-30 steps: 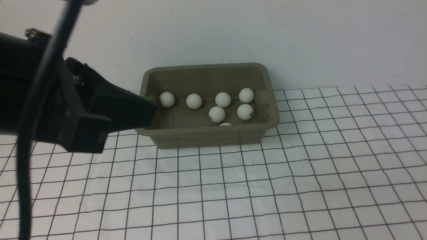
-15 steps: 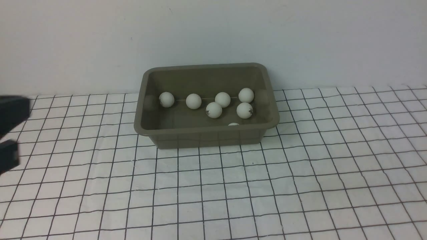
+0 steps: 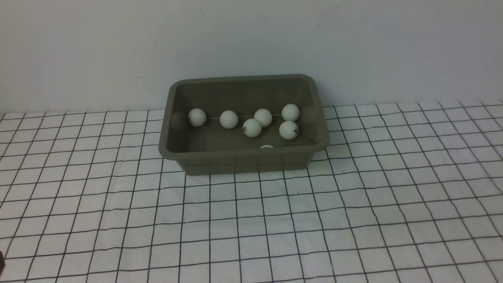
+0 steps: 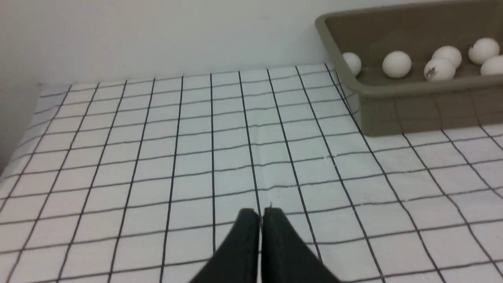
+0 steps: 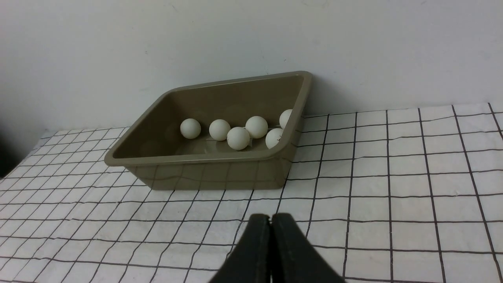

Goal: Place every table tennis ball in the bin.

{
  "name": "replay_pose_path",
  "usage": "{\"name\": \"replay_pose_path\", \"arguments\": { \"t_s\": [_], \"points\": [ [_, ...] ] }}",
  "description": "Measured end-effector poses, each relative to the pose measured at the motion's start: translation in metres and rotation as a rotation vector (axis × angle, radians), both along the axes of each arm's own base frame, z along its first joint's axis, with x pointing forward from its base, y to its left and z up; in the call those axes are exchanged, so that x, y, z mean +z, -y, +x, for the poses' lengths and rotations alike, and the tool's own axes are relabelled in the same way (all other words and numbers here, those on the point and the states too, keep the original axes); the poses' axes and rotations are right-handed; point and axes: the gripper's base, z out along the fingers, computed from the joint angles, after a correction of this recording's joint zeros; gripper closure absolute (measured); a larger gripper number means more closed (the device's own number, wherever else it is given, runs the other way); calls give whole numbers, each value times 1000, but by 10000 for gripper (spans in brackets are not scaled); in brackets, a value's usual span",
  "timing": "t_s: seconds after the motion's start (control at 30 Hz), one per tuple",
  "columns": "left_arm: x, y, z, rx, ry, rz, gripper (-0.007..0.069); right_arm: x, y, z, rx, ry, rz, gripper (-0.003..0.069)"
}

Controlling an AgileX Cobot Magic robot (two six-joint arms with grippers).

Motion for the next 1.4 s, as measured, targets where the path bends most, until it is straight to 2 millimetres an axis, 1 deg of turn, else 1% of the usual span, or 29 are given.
{"name": "replay_pose_path", "arguments": {
  "t_s": [0.03, 0.17, 0.33, 0.53, 1.17, 1.3, 1.4],
  "points": [
    [-12, 0, -2, 1, -5, 0, 629, 0, 0, 0, -1, -1, -1, 676],
    [-42, 0, -4, 1, -36, -4, 629, 0, 0, 0, -1, -2, -1, 676],
    [-67, -1, -1, 9, -86, -10, 629, -1, 0, 0, -4, -8, -4, 676],
    [-68, -2, 0, 23, -50, -4, 629, -1, 0, 0, -4, -8, -4, 676],
    [-68, -2, 0, 24, -46, -3, 629, -2, 1, 0, -6, -8, -13, 676],
    [-68, -2, 0, 24, -46, -3, 629, -2, 3, 1, -25, 5, -51, 676],
    [-68, -2, 0, 24, -46, -3, 629, -1, 8, 2, -97, 17, -79, 676]
  ]
}}
